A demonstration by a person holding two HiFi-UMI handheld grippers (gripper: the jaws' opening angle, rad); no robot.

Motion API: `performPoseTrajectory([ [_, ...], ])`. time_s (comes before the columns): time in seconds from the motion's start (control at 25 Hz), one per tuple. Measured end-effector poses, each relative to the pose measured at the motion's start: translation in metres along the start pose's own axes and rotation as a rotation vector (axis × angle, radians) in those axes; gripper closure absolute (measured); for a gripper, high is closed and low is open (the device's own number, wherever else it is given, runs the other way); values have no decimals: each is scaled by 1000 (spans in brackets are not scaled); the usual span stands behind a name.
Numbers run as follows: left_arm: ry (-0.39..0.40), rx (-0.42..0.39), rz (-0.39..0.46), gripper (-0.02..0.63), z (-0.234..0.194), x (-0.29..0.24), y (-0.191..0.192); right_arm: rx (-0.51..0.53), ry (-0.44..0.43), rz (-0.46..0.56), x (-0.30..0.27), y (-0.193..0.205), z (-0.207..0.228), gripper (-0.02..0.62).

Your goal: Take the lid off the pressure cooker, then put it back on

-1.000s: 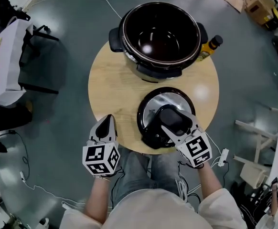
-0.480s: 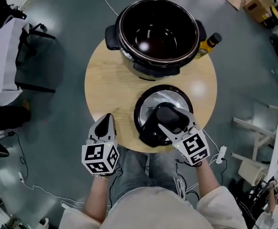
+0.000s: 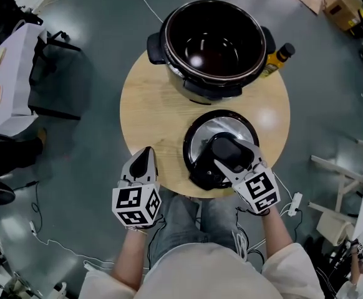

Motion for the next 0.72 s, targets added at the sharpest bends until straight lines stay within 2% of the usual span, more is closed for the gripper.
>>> performPoseTrajectory([
  [0.48, -8, -3, 27, 612, 2, 11, -7, 49, -2, 7, 13, -9, 0, 310],
  [0.72, -3, -17, 50, 611, 7, 19, -17, 19, 33, 34, 33, -19, 5, 310],
])
Point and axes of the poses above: the fingertips, and each gripper's own axes: x backward along the fingers, z to its right, y out of its underside, the point moved 4 cm from there along x, backward along the fingers, and after that the axes turned 12 degrees about y, right-handed, at the moved point
